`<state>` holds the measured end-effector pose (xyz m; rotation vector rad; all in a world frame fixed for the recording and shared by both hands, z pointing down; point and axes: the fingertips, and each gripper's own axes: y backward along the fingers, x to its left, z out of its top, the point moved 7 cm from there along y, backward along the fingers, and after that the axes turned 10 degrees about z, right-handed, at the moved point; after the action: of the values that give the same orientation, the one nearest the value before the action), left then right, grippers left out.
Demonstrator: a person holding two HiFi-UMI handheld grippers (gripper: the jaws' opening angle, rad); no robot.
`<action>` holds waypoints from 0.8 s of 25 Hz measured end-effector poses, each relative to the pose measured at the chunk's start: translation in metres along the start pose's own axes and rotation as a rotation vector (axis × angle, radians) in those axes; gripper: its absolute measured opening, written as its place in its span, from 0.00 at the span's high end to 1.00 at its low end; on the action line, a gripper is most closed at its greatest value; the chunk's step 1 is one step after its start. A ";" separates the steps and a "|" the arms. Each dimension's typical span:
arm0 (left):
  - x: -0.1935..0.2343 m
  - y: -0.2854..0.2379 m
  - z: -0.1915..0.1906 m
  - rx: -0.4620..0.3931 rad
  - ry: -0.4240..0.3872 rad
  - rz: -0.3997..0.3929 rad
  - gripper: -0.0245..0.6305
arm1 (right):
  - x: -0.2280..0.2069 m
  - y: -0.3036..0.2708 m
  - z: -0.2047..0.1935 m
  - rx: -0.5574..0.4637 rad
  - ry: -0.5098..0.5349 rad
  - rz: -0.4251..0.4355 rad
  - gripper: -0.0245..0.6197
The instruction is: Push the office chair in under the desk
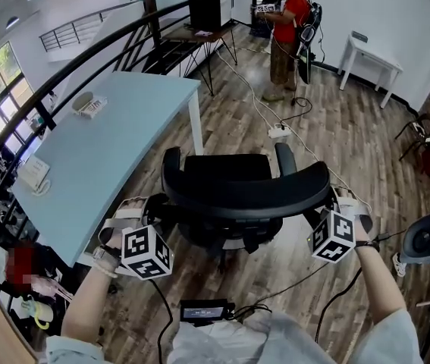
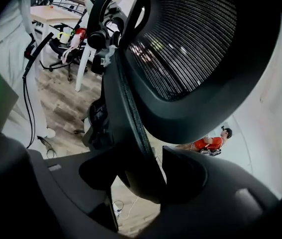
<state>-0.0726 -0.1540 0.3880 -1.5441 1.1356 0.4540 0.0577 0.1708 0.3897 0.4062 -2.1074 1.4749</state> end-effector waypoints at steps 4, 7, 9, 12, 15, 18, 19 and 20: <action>0.001 0.001 0.001 0.002 -0.017 0.023 0.67 | -0.001 -0.003 0.001 0.029 0.068 -0.036 0.59; 0.000 0.001 0.001 0.005 -0.027 0.046 0.67 | 0.000 -0.007 0.001 0.056 0.125 -0.075 0.63; -0.001 0.001 0.003 0.010 -0.035 0.053 0.67 | 0.002 -0.007 -0.001 0.069 0.133 -0.086 0.63; -0.002 0.001 0.004 0.012 -0.041 0.056 0.67 | 0.002 -0.005 0.002 0.065 0.129 -0.084 0.64; -0.001 0.000 0.002 0.010 -0.045 0.065 0.67 | 0.001 -0.007 0.002 0.065 0.135 -0.098 0.64; -0.002 0.001 0.003 0.012 -0.046 0.066 0.67 | 0.001 -0.007 0.001 0.061 0.134 -0.104 0.64; -0.002 0.001 0.004 0.013 -0.046 0.065 0.67 | 0.001 -0.007 0.000 0.058 0.137 -0.107 0.64; -0.003 0.001 0.005 0.014 -0.047 0.065 0.67 | 0.000 -0.007 -0.001 0.057 0.140 -0.111 0.64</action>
<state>-0.0736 -0.1481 0.3876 -1.4805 1.1528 0.5230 0.0614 0.1692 0.3957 0.4215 -1.9073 1.4581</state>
